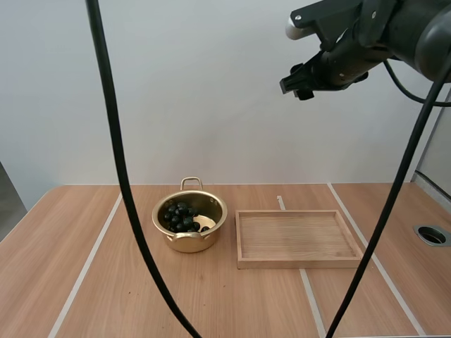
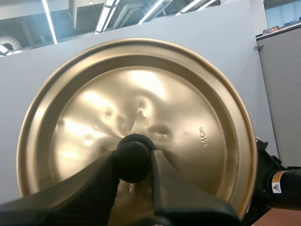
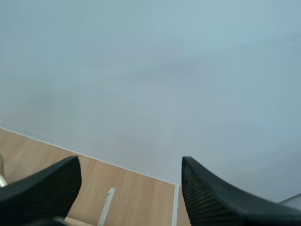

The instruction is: Open the pot, put the grape inside, and close it

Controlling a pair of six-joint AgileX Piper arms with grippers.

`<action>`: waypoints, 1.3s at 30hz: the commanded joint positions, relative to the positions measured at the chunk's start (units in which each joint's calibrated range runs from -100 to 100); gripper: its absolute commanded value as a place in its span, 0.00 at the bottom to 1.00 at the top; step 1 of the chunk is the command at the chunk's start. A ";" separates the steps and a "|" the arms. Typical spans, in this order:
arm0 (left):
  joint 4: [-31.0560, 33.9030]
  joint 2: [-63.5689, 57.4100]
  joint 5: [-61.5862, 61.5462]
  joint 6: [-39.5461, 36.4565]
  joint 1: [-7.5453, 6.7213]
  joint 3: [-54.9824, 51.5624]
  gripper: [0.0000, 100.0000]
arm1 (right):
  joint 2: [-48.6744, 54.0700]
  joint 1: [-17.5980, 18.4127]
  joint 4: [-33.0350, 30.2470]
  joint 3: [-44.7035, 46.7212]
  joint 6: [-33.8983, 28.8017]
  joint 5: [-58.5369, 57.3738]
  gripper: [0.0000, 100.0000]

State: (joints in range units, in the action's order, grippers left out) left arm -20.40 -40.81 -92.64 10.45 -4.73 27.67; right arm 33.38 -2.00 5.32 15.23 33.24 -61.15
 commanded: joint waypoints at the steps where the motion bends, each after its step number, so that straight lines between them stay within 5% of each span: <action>1: 0.79 0.29 0.73 -0.67 -0.20 -2.81 0.00 | 2.57 -0.86 -0.05 -0.30 -1.13 2.86 1.00; 19: 4.50 6.18 7.29 -1.04 -0.20 -25.16 0.00 | 8.48 -0.86 0.47 -0.30 -3.05 5.62 1.00; 25: 7.58 6.18 15.64 -1.04 -0.20 -35.57 0.00 | 8.51 -0.86 1.05 -0.30 -3.12 5.62 0.90; 28: 7.57 6.18 20.89 -1.04 -0.20 -40.83 0.00 | 8.51 -0.86 2.00 -0.30 -3.12 5.62 0.69; 33: 7.82 7.62 27.10 -0.80 -0.20 -48.40 0.00 | 8.51 -0.86 2.12 -0.30 -3.17 5.45 0.00; 39: 7.82 11.44 31.80 -0.63 -0.20 -55.04 0.00 | 8.51 -0.86 2.90 -0.30 -3.26 3.17 0.00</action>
State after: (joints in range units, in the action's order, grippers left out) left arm -13.05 -30.40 -64.99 9.98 -4.73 -25.63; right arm 41.05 -2.64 7.82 15.23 30.12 -57.18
